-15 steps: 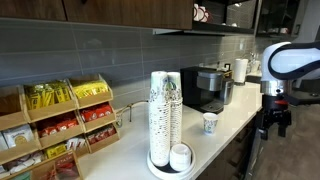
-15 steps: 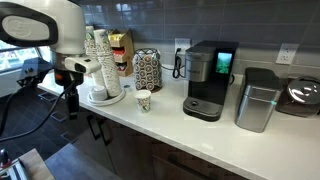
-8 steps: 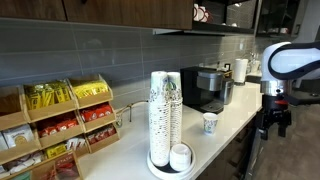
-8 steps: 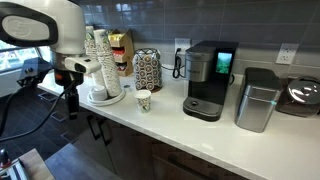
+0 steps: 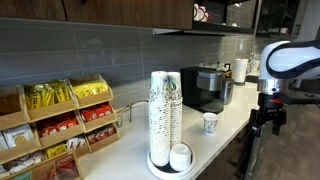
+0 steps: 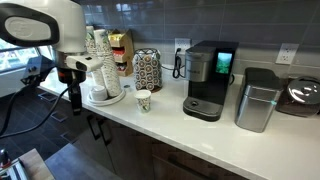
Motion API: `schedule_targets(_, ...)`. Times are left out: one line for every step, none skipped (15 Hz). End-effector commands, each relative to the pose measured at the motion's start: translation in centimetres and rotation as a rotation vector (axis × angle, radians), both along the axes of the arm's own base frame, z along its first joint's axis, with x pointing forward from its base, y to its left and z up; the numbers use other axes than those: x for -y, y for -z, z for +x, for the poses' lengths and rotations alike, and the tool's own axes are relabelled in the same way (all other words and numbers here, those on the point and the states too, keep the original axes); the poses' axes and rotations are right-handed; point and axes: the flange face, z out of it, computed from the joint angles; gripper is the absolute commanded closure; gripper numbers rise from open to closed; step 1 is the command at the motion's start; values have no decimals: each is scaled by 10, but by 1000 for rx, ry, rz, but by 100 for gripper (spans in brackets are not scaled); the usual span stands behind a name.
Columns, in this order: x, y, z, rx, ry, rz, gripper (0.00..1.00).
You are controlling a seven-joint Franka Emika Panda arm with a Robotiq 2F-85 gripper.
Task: Put the cup on the coffee maker
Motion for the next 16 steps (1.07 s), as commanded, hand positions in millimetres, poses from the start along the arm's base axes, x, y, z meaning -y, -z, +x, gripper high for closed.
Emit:
schedule_targets(-3,-9,29,155,142,2,0)
schedule_targets(-2,-11,35,189,195,-10,0)
schedule_targets(-1,-13,40,234,230,-37,0)
schedule_targets(-2,-13,30,195,159,-21,0)
schedule_targets(-2,-15,35,220,185,-32,0)
schedule_targets(-2,-15,37,229,197,-38,0)
schedule_targets(-2,-14,38,230,203,-40,0)
schedule_targets(-2,-14,38,229,205,-40,0)
schedule_targets(-1,-14,38,229,207,-40,0)
schedule_targets(-1,-14,38,229,208,-40,0)
schedule_targets(-1,-14,38,229,208,-40,0)
schedule_targets(-1,-10,44,214,189,-35,0)
schedule_targets(6,-3,51,207,235,-58,0)
schedule_targets(11,3,57,201,235,-36,0)
schedule_targets(16,8,65,209,236,-23,0)
schedule_targets(21,11,71,217,243,-25,0)
